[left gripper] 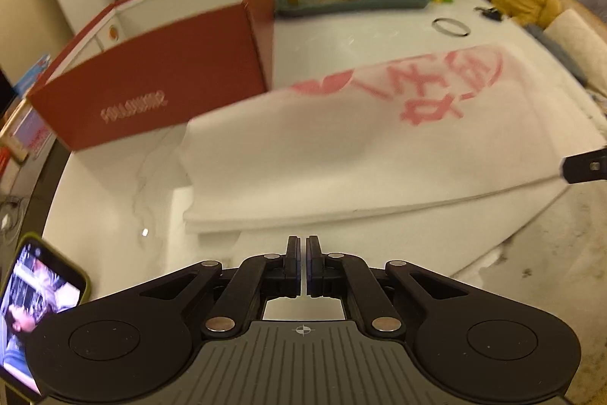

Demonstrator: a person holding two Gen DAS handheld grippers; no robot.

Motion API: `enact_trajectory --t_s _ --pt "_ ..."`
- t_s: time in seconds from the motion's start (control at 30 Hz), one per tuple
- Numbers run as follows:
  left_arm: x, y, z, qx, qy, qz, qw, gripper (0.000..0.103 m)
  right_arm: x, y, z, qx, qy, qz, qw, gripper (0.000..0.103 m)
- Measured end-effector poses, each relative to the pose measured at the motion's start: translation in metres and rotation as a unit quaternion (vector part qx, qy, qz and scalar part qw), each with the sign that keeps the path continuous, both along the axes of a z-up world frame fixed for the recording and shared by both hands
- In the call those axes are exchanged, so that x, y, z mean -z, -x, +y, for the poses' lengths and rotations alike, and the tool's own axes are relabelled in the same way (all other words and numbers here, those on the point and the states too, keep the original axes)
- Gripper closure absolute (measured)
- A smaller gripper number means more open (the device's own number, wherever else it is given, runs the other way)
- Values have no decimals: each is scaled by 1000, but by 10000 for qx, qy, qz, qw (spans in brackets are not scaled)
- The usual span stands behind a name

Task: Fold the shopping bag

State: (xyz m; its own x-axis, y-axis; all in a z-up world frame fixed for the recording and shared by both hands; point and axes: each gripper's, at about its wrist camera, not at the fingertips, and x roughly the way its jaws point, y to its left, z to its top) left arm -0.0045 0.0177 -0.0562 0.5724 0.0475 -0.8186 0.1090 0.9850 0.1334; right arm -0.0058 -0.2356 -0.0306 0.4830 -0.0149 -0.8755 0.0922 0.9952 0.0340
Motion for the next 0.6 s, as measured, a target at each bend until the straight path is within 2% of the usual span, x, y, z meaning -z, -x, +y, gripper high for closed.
enact_trajectory --t_s 0.13,0.2,0.23,0.3,0.37,0.43,0.5,0.57,0.6 --pt "1 -7 12 -262 204 -80 9994 102 -1 -1 1 -36 13 -19 10000 2" --pt "2 -6 13 -279 148 -183 9993 101 -1 -1 1 -24 2 -17 10000 2" --pt "2 -4 11 -223 33 -256 9994 97 -1 -1 0 -14 -3 -16 10000 2" --pt "-4 5 6 -100 -4 -564 9984 91 -1 -1 -1 6 -10 -18 10000 2" --pt "-17 14 7 -9 336 -944 9950 88 0 -1 -1 30 -5 -26 10000 2" --pt "-33 24 8 97 555 -1552 9863 87 0 -1 -1 46 -7 -21 10000 2" --pt "-47 33 6 125 440 -2172 9751 83 1 -1 -1 46 -10 0 10000 2" --pt "-65 45 5 89 339 -2980 9539 82 2 -2 0 23 -1 25 10000 2" --pt "-75 53 1 48 116 -3453 9384 80 3 -1 1 10 4 28 10000 2"
